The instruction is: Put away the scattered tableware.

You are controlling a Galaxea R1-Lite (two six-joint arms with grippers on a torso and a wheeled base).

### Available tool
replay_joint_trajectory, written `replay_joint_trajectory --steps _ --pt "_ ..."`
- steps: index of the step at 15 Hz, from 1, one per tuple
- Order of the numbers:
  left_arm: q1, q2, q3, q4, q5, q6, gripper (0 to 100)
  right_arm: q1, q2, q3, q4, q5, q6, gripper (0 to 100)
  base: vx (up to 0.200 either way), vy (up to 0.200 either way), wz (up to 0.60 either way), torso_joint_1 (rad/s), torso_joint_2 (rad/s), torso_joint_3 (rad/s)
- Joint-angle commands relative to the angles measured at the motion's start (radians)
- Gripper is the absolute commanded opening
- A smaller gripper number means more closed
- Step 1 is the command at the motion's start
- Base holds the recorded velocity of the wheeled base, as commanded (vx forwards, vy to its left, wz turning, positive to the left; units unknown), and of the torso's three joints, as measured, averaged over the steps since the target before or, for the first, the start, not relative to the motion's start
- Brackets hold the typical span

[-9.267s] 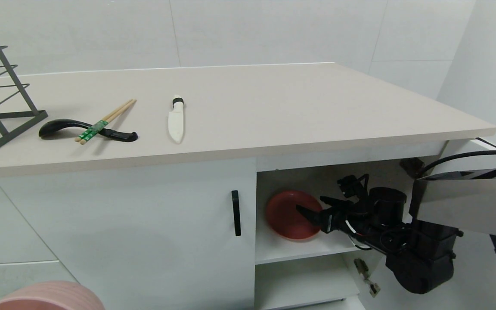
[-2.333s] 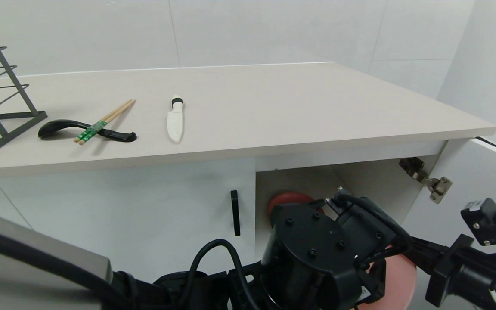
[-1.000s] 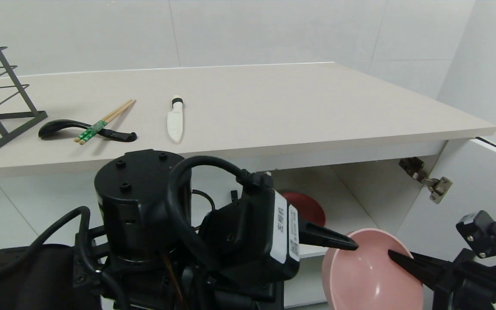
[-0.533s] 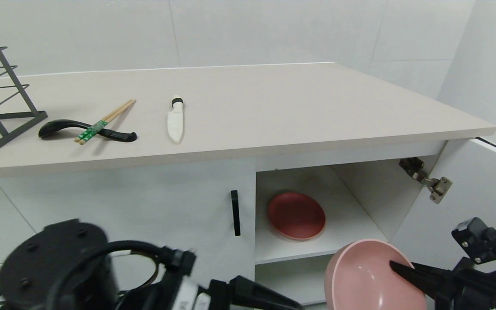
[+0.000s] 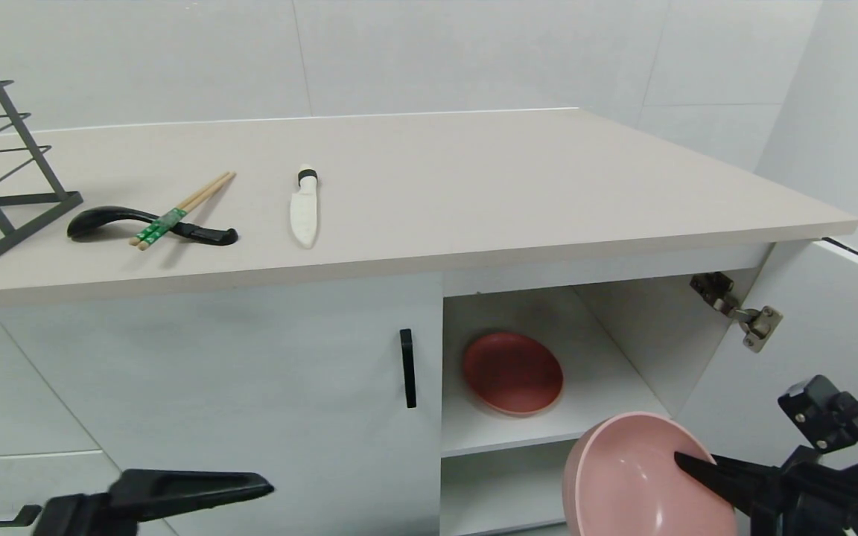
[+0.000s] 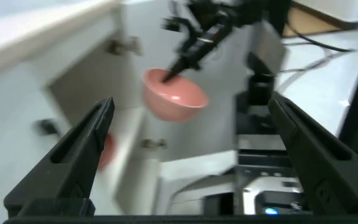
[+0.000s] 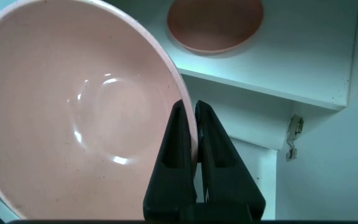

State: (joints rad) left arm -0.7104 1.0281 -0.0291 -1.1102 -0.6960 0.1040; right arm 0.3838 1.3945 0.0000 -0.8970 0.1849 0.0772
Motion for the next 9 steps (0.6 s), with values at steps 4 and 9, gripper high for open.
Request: replay_joint_trajectory --steps 4,9 --pt "0.402 -0.688 0.015 0.494 0.023 -0.006 100 0.001 0.0 0.0 -0.002 0.001 -0.001 0 0.0 0.0 0.0 0.0 0.0 0.0" --pt "0.502 -0.93 -0.018 0.727 0.251 -0.064 100 0.0 0.005 -0.002 -0.008 -0.001 -0.002 0 0.0 0.0 0.0 0.0 0.0 0.0"
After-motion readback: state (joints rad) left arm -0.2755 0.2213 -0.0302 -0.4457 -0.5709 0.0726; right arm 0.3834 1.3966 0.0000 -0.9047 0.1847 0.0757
